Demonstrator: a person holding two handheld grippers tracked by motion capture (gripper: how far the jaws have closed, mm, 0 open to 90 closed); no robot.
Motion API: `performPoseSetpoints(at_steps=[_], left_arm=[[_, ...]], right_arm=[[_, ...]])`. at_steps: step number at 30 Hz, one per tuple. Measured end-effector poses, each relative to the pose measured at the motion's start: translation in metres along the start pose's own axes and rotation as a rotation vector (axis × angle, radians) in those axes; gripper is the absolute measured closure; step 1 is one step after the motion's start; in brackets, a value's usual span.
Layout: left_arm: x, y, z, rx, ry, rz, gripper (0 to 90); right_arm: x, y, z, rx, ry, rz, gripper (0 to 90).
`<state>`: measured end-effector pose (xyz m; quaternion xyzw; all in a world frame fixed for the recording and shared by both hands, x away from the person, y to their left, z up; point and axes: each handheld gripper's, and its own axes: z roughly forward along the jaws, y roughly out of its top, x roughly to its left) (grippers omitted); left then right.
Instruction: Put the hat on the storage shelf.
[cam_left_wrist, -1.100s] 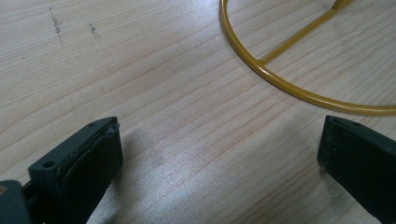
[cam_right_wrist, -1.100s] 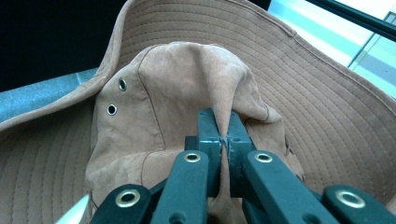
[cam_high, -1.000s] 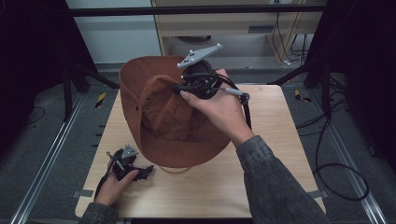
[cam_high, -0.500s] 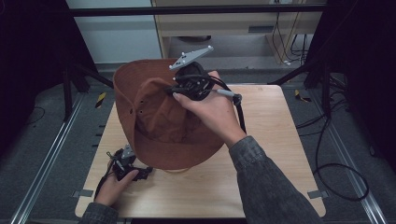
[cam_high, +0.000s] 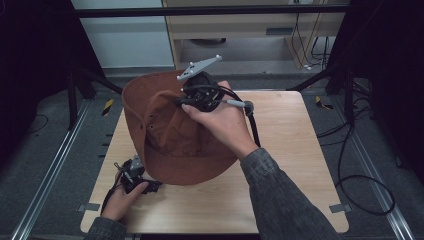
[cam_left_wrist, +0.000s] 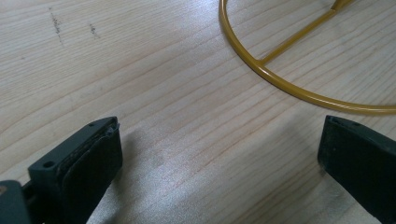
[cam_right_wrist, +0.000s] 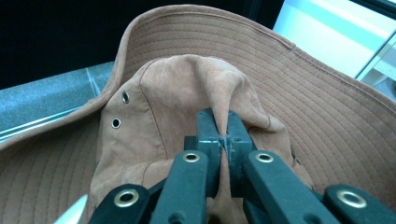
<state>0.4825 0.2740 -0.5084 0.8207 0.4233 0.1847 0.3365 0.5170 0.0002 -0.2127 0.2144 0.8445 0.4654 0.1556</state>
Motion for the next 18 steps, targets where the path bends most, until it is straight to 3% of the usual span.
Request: performPoseSetpoints(at_steps=[18], left_arm=[[0.0000, 0.0000, 0.0000, 0.000, 0.000, 0.000, 0.0]], right_arm=[[-0.0006, -0.0036, 0.0081, 0.003, 0.006, 0.013, 88.1]])
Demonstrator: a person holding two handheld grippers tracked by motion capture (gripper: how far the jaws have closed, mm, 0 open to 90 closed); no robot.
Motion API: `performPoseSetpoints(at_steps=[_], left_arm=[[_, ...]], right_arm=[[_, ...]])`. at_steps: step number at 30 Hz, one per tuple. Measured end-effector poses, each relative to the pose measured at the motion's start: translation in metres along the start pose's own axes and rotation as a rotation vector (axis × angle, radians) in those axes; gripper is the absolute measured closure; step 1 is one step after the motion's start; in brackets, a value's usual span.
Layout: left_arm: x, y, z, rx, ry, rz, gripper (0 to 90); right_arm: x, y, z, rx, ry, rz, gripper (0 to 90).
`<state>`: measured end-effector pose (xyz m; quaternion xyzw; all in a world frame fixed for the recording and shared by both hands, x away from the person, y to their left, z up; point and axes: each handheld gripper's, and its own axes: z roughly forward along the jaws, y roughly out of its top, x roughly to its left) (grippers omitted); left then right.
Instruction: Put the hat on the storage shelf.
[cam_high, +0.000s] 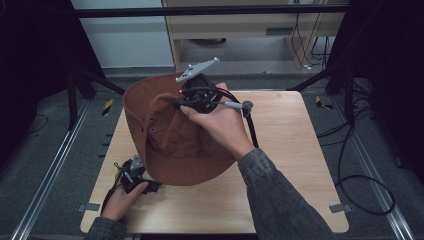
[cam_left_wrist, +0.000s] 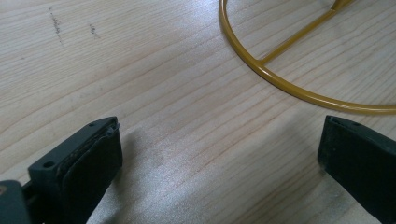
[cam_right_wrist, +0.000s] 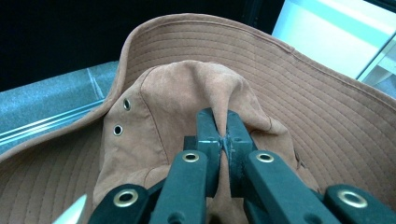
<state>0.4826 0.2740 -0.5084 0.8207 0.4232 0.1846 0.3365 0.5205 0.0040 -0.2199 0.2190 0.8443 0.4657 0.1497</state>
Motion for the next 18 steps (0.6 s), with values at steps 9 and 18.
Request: performPoseSetpoints(at_steps=[9, 18], left_arm=[[0.000, 0.000, 0.000, -0.002, -0.001, 0.000, 0.0], [0.000, 0.000, 0.000, -0.003, 0.000, 0.000, 0.0]], right_arm=[[0.001, -0.001, 0.005, 0.015, 0.002, -0.011, 87.1], [-0.001, -0.004, 0.011, 0.021, 0.007, 0.005, 86.8]])
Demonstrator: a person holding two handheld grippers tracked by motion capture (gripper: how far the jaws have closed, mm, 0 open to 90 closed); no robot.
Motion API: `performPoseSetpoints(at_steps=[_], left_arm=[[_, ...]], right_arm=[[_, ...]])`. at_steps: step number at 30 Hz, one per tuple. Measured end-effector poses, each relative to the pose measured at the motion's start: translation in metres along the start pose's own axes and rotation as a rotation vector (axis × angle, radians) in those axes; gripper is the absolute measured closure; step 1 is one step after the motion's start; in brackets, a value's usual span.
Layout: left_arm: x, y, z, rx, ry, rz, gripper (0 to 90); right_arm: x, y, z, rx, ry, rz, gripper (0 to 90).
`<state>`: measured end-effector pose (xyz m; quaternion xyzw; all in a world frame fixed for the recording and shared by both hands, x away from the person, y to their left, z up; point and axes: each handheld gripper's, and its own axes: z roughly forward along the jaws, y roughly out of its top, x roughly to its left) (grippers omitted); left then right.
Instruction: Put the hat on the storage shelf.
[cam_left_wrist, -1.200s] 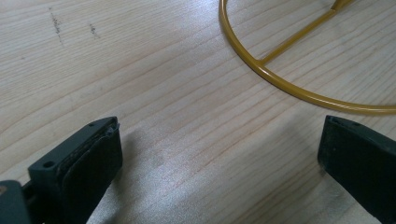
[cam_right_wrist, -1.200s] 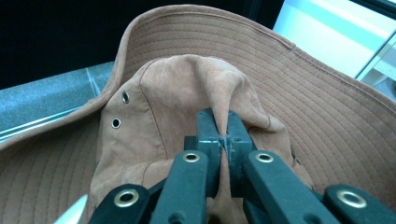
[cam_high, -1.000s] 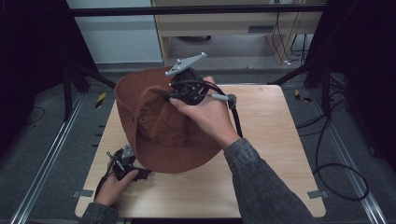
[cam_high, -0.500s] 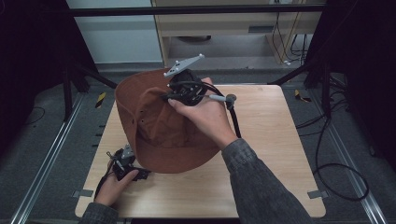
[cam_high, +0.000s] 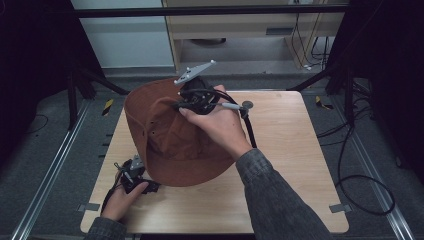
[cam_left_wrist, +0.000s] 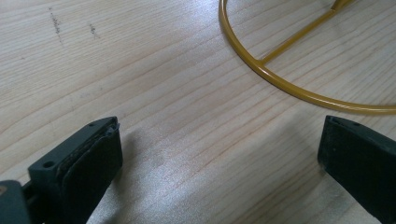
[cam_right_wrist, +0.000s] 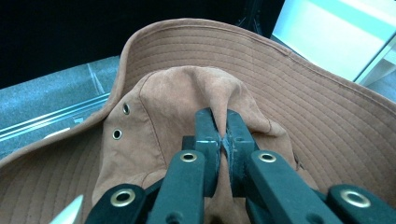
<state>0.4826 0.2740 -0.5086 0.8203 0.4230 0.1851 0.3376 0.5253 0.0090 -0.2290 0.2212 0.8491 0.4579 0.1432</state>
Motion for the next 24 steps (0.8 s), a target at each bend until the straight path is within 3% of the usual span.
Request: performPoseSetpoints(at_steps=[16, 24], left_arm=[[0.0000, 0.0000, 0.0000, 0.000, 0.000, 0.000, 0.0], [0.0000, 0.0000, 0.0000, 0.000, 0.000, 0.000, 0.0]], right_arm=[[0.0055, -0.0042, 0.0021, 0.012, 0.037, -0.019, 80.9], [0.0045, -0.0050, 0.0005, 0.011, 0.020, -0.012, 66.4]])
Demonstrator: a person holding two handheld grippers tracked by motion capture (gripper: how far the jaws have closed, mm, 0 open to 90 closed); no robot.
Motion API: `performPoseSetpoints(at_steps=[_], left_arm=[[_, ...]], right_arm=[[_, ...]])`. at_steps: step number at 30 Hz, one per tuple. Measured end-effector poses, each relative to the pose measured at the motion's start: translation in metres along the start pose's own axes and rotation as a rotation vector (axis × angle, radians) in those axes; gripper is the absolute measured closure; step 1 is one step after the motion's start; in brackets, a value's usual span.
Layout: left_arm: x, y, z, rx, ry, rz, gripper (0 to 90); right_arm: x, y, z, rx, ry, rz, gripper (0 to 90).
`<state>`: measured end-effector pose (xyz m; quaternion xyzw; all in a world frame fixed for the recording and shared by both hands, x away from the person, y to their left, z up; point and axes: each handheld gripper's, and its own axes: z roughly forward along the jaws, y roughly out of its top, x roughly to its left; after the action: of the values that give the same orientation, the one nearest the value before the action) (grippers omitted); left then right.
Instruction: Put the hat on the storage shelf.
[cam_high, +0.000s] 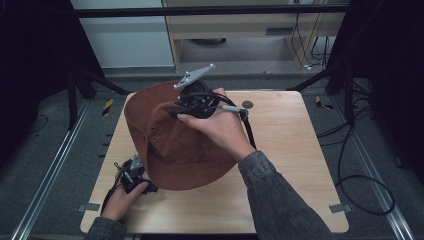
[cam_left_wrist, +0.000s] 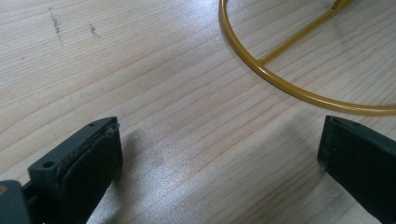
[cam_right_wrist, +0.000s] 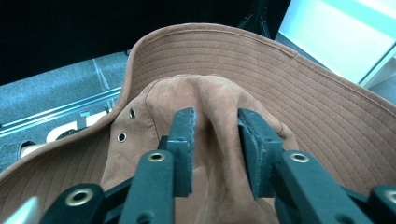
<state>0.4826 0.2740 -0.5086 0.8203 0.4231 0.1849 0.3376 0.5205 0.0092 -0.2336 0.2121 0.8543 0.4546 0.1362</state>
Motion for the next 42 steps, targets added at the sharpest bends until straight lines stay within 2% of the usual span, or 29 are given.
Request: performPoseSetpoints(at_steps=[6, 15, 16, 17, 18, 19, 22, 26, 30, 35, 42], left_arm=[[0.000, 0.000, 0.000, 0.000, 0.000, 0.000, 0.0], [0.000, 0.000, 0.000, 0.000, 0.000, 0.001, 0.0], [0.000, 0.000, 0.000, 0.000, 0.000, 0.000, 0.0], [0.000, 0.000, 0.000, 0.000, 0.000, 0.000, 0.0], [0.000, 0.000, 0.000, 0.000, 0.000, 0.000, 0.0], [0.000, 0.000, 0.000, 0.000, 0.000, 0.000, 0.0], [0.000, 0.000, 0.000, 0.000, 0.000, 0.000, 0.0], [0.000, 0.000, 0.000, 0.000, 0.000, 0.000, 0.0], [0.000, 0.000, 0.000, 0.000, 0.000, 0.000, 0.0], [0.000, 0.000, 0.000, 0.000, -0.001, 0.001, 0.0], [0.000, 0.000, 0.000, 0.001, -0.002, 0.003, 0.0]], right_arm=[[-0.001, 0.000, 0.000, -0.001, -0.009, 0.009, 60.0], [0.000, 0.000, 0.000, 0.000, -0.030, 0.006, 44.3], [0.000, 0.000, -0.002, -0.006, -0.032, 0.002, 40.3], [0.000, 0.000, -0.002, -0.006, -0.032, 0.002, 40.3], [0.000, 0.000, -0.003, -0.012, -0.037, 0.004, 35.0], [0.000, 0.000, -0.003, -0.012, -0.037, 0.004, 35.0], [-0.001, 0.000, -0.008, -0.016, -0.035, 0.015, 24.1], [-0.002, -0.001, -0.015, -0.022, -0.047, 0.019, 15.7], [-0.004, -0.004, -0.021, -0.034, -0.058, 0.019, 12.0], [-0.015, -0.014, -0.033, -0.032, -0.078, 0.040, 6.9], [-0.024, -0.024, -0.047, -0.042, -0.100, 0.055, 5.9]])
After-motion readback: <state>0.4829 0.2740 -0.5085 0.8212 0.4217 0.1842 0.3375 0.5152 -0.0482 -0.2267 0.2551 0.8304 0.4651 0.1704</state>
